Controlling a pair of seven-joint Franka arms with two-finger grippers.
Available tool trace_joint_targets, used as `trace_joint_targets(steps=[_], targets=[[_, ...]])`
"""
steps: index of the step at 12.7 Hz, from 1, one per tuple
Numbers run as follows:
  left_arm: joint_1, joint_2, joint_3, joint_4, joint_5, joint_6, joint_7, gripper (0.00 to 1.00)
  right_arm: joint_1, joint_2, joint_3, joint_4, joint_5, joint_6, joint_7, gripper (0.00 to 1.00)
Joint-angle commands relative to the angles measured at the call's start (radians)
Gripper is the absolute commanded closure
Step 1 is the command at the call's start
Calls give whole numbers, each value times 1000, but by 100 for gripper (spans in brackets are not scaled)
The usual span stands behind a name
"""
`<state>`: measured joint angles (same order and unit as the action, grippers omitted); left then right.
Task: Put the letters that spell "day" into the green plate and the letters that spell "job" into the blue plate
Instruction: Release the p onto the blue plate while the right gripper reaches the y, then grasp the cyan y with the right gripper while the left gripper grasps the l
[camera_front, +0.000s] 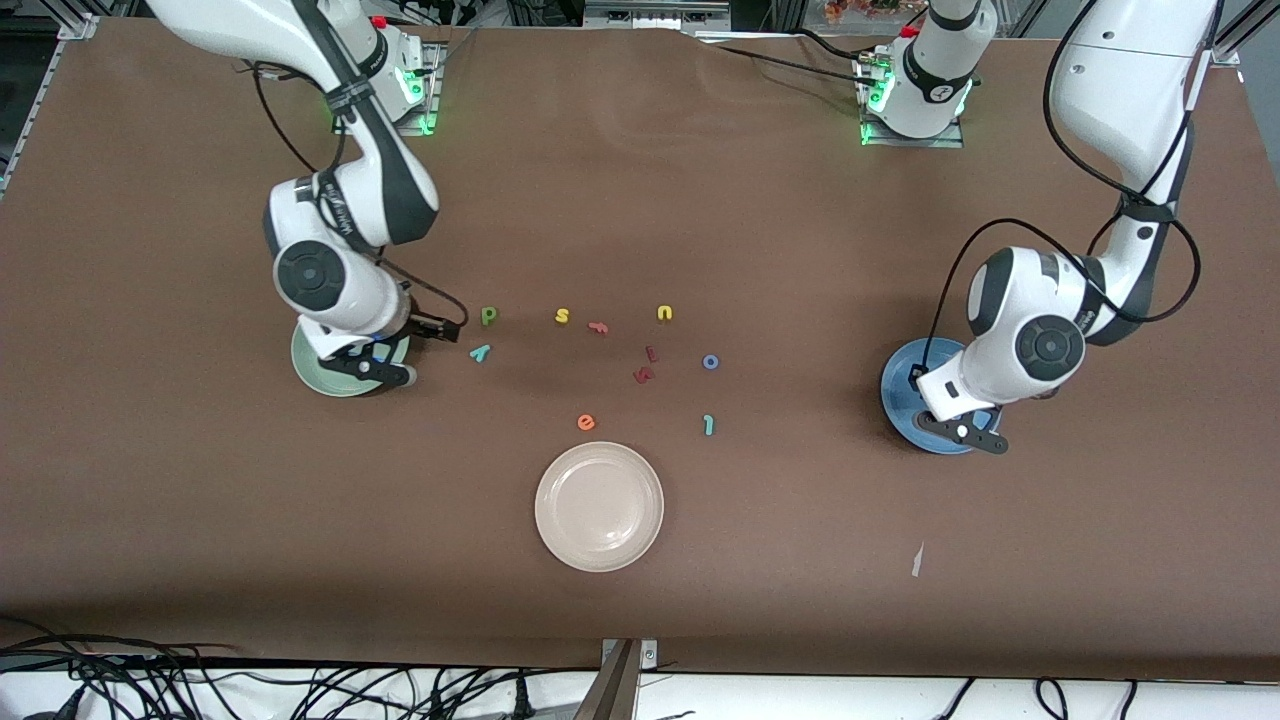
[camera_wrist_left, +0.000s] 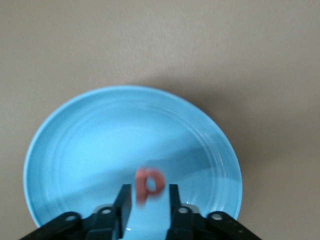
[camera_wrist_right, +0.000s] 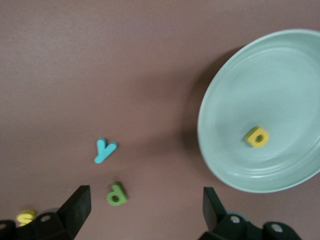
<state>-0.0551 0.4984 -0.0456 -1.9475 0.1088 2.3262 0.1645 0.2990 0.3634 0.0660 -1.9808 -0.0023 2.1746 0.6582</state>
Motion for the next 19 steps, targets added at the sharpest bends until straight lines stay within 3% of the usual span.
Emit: trace_joint_targets(steps=[1, 3, 5, 7, 9, 12, 16, 19], targets=[[3, -66, -17, 8, 16, -59, -29, 0, -3, 5, 1, -32, 1, 101, 166, 3], [-17, -54, -22, 111, 11, -167, -100, 0, 15, 28, 14, -30, 1, 158, 314, 6], [-83, -17, -27, 172, -32, -176, -256, 0, 20, 97, 17, -39, -10, 255, 333, 11], [-155, 28, -28, 240, -44, -176, -382, 0, 84, 109, 12, -42, -10, 266, 414, 24], [-212, 78, -28, 313, -47, -176, -488, 0, 86, 117, 12, -49, -11, 267, 417, 31], [-288, 130, -28, 389, -115, -176, -586, 0, 86, 118, 11, -64, -22, 313, 411, 32], [-373, 251, -27, 530, -116, -176, -730, 0, 84, 126, -8, -182, -30, 546, 397, 33], [-417, 340, -25, 625, -113, -174, -798, 0, 84, 118, -9, -191, -30, 550, 396, 60]])
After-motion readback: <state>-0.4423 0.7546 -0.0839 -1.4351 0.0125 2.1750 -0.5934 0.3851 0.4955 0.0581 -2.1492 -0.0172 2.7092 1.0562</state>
